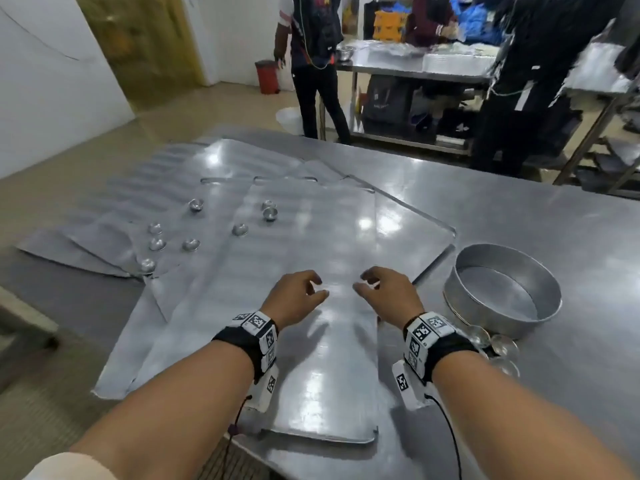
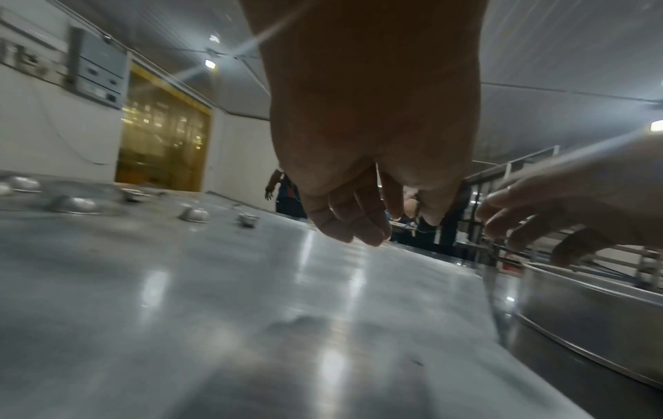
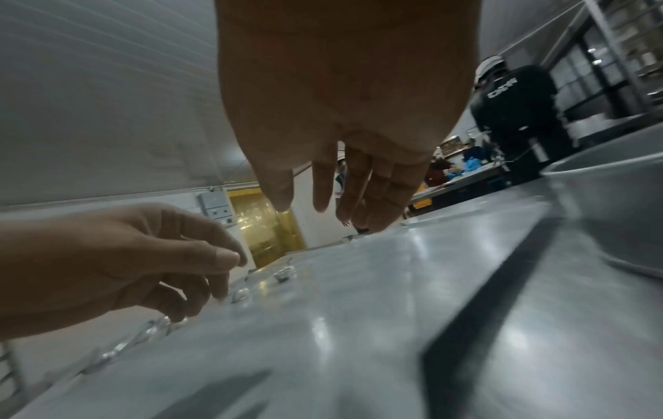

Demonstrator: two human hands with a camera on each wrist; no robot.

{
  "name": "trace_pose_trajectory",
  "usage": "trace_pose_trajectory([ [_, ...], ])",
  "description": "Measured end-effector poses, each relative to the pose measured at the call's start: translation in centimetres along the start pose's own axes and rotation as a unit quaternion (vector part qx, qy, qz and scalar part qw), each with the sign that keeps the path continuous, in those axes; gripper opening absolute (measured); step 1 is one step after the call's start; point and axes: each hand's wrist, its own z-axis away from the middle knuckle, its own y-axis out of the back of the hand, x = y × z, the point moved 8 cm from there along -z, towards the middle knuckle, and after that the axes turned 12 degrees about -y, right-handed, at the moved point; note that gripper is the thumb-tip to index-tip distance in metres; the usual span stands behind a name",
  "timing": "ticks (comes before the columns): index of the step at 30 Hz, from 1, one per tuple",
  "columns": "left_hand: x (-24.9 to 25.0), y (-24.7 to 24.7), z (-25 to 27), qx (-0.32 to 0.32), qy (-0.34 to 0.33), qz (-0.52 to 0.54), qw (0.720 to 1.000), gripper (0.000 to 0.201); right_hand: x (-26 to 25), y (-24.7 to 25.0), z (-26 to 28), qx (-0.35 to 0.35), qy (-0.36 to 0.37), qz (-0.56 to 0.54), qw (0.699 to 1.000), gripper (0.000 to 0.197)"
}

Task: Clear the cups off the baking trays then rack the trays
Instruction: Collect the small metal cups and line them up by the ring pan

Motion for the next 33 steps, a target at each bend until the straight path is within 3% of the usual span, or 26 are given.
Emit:
trace_pose_trajectory([
  [5, -9.1, 6.7, -0.6, 0.019, 0.054, -0.011, 0.998, 0.035, -8.7, -5.2, -4.3, -0.061, 0.033, 0.052, 0.996, 0.041],
  [15, -23.3, 14.2, -7.4, 0.026, 0.108, 0.006, 0.994, 0.045, -18.1, -12.2, -16.1, -0.058, 0.024, 0.128, 0.99, 0.046],
  [22, -27.0, 13.2, -14.1, -0.02, 0.078, 0.007, 0.997, 0.05, -19.6, -16.2, -23.3, -0.069, -0.01, 0.146, 0.987, 0.059],
  [26, -27.8, 11.8, -16.4, -0.031, 0.068, -0.003, 0.997, 0.067, -19.9, -17.9, -26.8, -0.072, -0.017, 0.146, 0.987, 0.068],
  [33, -29.0, 10.8, -17.2, -0.041, 0.051, -0.032, 0.997, 0.046, -21.0, -21.0, -30.7, -0.078, 0.001, 0.16, 0.984, 0.062],
])
